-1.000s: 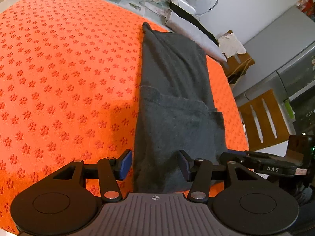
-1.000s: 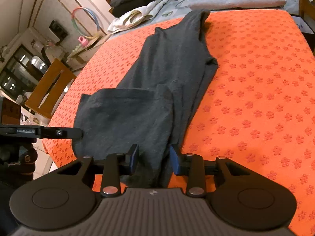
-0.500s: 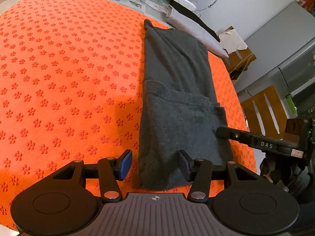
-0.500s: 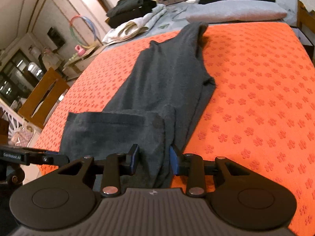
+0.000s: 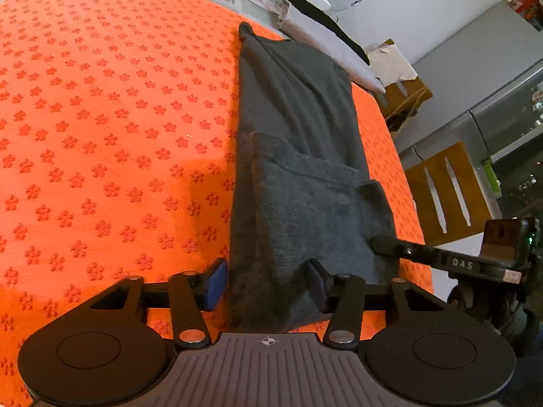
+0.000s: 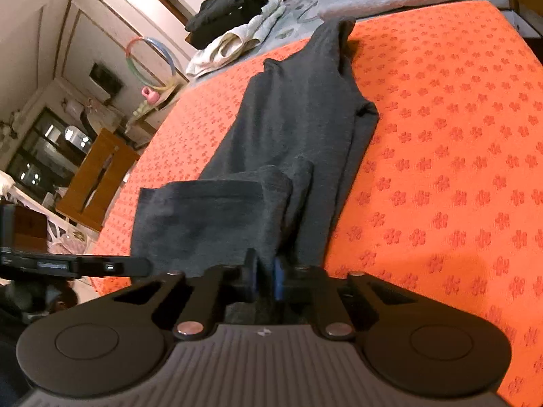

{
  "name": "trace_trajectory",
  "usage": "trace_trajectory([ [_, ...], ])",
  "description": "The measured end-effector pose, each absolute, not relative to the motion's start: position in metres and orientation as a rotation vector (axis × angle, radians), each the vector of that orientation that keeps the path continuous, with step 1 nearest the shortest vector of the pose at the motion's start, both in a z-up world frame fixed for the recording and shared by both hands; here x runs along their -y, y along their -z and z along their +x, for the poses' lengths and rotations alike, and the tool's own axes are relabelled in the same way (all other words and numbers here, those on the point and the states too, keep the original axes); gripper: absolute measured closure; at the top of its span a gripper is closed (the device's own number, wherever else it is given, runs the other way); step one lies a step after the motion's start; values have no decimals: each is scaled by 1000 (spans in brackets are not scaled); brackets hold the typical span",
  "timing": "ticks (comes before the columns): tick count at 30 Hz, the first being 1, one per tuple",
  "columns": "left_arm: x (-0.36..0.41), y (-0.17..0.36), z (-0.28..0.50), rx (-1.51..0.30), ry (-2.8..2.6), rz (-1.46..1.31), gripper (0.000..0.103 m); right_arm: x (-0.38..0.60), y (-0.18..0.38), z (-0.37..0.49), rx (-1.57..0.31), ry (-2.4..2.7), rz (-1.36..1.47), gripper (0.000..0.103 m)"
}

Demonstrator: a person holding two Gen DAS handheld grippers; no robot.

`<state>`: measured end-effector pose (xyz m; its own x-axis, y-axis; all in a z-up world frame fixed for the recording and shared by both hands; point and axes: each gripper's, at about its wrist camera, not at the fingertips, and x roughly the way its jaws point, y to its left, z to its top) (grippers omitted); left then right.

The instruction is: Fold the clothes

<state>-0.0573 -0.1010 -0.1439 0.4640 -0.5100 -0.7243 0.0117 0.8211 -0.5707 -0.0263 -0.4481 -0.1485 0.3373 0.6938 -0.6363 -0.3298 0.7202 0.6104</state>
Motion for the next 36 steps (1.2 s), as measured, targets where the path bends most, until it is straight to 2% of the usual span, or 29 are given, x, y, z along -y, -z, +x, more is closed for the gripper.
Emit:
trace_trajectory([
  [3, 98, 140, -57, -1047, 359, -573, 78, 455, 141, -35, -1029, -689, 486, 97],
  [7, 90, 135, -52, -1100, 385, -643, 82, 464, 126, -51, -1031, -678, 570, 98],
  [11, 92, 137, -43, -1163, 398, -629, 81, 469, 119, -67, -1063, -658, 601, 98],
  [15, 101, 147, -36, -1185, 381, -571, 69, 474, 135, -72, -1084, -565, 591, 98],
  [20, 97, 131, -39, -1108, 396, -553, 62, 476, 146, -69, -1077, -481, 551, 93],
  [25, 96, 83, -41, -942, 423, -442, 64, 464, 112, -68, -953, -477, 328, 93],
  [27, 105, 73, -37, -923, 458, -371, 70, 457, 100, -67, -910, -507, 266, 93],
  [30, 124, 76, -29, -935, 498, -260, 76, 443, 93, -61, -882, -582, 206, 89],
  [36, 151, 101, -15, -959, 433, -145, 76, 406, 105, -47, -866, -673, 84, 88],
])
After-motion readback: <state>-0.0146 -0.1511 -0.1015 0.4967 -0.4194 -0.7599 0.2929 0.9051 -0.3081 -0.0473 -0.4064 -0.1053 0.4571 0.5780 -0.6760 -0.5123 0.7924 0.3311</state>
